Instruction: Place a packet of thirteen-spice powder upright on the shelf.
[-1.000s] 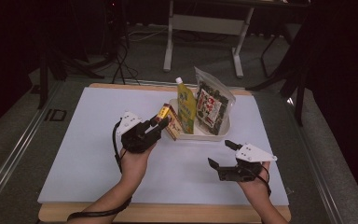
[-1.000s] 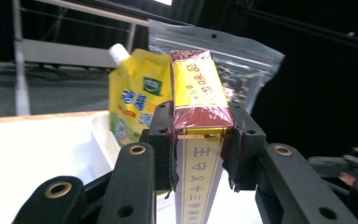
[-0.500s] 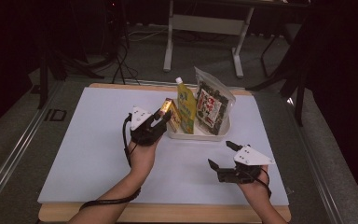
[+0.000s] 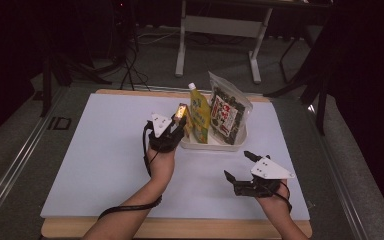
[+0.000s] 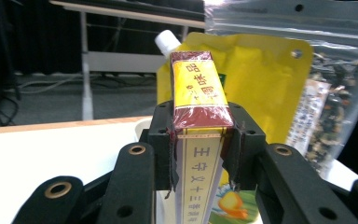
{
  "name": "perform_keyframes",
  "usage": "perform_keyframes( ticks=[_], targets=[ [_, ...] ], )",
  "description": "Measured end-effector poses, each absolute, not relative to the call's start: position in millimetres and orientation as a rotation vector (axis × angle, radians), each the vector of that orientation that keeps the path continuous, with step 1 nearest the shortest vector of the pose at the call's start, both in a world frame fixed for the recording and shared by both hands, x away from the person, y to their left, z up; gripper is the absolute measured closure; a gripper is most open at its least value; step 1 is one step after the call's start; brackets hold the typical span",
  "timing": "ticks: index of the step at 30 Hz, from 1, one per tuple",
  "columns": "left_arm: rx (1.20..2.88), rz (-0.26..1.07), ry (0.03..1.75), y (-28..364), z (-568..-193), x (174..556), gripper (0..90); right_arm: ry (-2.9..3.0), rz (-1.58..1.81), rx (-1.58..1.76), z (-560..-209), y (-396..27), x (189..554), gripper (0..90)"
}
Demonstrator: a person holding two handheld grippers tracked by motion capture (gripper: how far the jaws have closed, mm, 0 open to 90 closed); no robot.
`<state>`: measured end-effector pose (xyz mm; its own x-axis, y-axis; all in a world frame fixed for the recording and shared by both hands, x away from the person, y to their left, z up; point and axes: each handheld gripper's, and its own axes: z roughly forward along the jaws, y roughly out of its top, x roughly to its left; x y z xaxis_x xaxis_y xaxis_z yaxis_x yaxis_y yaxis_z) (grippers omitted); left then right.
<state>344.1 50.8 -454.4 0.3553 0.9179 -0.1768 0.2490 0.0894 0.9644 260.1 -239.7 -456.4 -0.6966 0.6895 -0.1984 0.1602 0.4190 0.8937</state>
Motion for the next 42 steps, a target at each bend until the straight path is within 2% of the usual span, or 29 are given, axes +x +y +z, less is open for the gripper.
perform_keyframes(
  ticks=[3,8,21,28,42],
  targets=[
    [1.426,0.754,1.14,49,-458,346,67.7,2.13,1.25,0.711,-457,-239,260,12.4],
    [1.403,0.731,1.176,50,-465,349,67.7,2.139,1.25,0.703,-457,-238,260,12.4],
    [1.425,0.786,1.182,38,-476,354,67.4,2.153,1.245,0.697,-458,-237,261,12.5],
    [1.411,0.735,1.222,40,-475,355,67.0,2.151,1.249,0.698,-458,-237,261,12.5],
    [1.463,0.723,1.23,35,-482,357,64.1,2.153,1.249,0.697,-458,-236,262,12.7]
  ],
)
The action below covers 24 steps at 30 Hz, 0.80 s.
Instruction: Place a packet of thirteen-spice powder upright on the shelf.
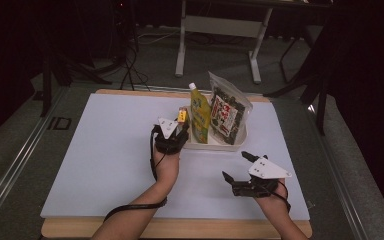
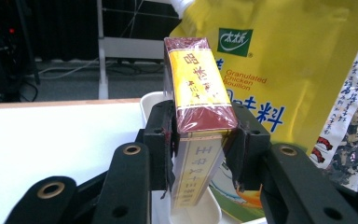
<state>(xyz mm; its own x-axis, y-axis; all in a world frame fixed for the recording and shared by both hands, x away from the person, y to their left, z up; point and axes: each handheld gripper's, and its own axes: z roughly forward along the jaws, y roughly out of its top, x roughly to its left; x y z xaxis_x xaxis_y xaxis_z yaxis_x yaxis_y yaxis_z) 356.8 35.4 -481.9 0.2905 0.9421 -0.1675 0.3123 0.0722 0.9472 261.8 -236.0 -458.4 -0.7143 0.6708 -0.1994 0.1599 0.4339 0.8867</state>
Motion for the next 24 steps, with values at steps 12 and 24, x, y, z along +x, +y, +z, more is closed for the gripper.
perform_keyframes(
  ticks=[12,24],
  targets=[
    [1.562,0.654,1.225,30,-503,374,59.8,2.156,1.249,0.708,-459,-238,263,13.0],
    [1.588,0.615,1.166,28,-495,373,44.6,2.154,1.246,0.713,-459,-238,263,12.9]
  ],
)
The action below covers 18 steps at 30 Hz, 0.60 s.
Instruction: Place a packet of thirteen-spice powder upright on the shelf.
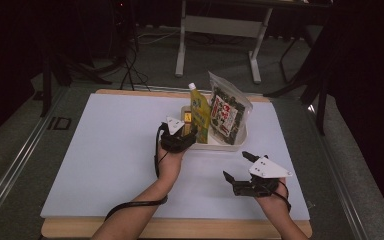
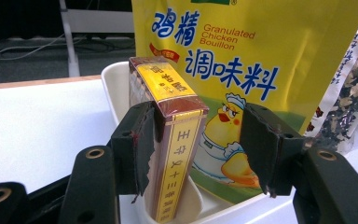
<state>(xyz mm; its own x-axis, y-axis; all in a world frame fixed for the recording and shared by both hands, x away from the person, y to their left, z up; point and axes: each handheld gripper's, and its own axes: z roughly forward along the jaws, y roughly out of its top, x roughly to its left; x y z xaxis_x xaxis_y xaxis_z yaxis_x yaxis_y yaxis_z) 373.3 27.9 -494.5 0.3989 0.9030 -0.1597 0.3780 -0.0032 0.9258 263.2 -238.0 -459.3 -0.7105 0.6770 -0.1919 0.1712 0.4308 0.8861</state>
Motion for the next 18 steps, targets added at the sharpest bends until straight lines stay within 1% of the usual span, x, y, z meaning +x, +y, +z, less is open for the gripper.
perform_keyframes(
  ticks=[15,16,17,18],
  targets=[
    [1.59,0.605,1.143,44,-481,361,44.5,2.15,1.256,0.722,-459,-238,264,12.9],
    [1.594,0.591,1.136,46,-478,358,44.2,2.15,1.257,0.723,-459,-238,264,12.9],
    [1.594,0.591,1.136,46,-478,358,41.7,2.15,1.257,0.723,-459,-238,264,12.9],
    [1.595,0.569,1.129,47,-476,355,41.7,2.15,1.258,0.723,-459,-237,264,12.9]
  ],
)
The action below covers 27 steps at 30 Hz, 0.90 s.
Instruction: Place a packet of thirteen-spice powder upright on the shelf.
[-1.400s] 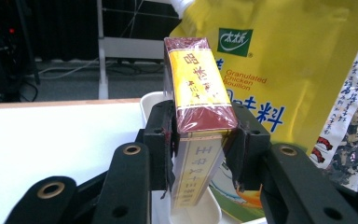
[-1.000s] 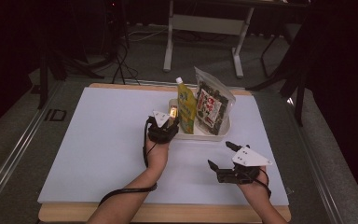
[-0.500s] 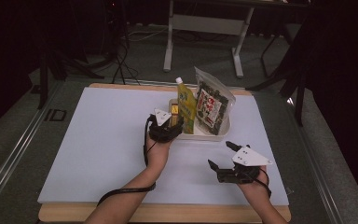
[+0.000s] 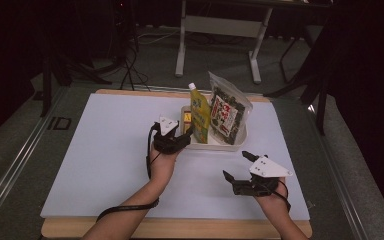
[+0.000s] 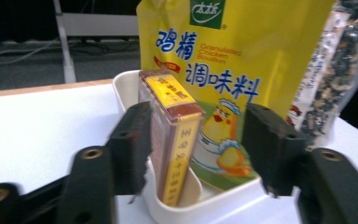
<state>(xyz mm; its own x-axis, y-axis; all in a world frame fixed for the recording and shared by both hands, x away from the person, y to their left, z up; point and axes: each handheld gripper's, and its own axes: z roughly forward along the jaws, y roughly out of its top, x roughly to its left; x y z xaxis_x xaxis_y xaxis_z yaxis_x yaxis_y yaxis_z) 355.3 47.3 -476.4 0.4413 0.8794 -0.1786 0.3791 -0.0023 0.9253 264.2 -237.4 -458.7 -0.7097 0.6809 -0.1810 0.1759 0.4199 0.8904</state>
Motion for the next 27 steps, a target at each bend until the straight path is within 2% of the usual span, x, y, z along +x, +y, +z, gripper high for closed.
perform_keyframes(
  ticks=[2,7,16,27],
  targets=[
    [1.599,0.553,1.119,49,-474,352,37.4,2.151,1.257,0.725,-459,-237,264,12.9],
    [1.638,0.495,1.077,53,-471,340,16.4,2.156,1.258,0.724,-460,-236,265,12.9],
    [1.706,0.48,1.024,61,-470,322,3.2,2.155,1.259,0.727,-460,-236,265,12.9],
    [1.758,0.406,0.933,72,-475,296,2.0,2.163,1.268,0.729,-462,-236,264,12.9]
  ],
)
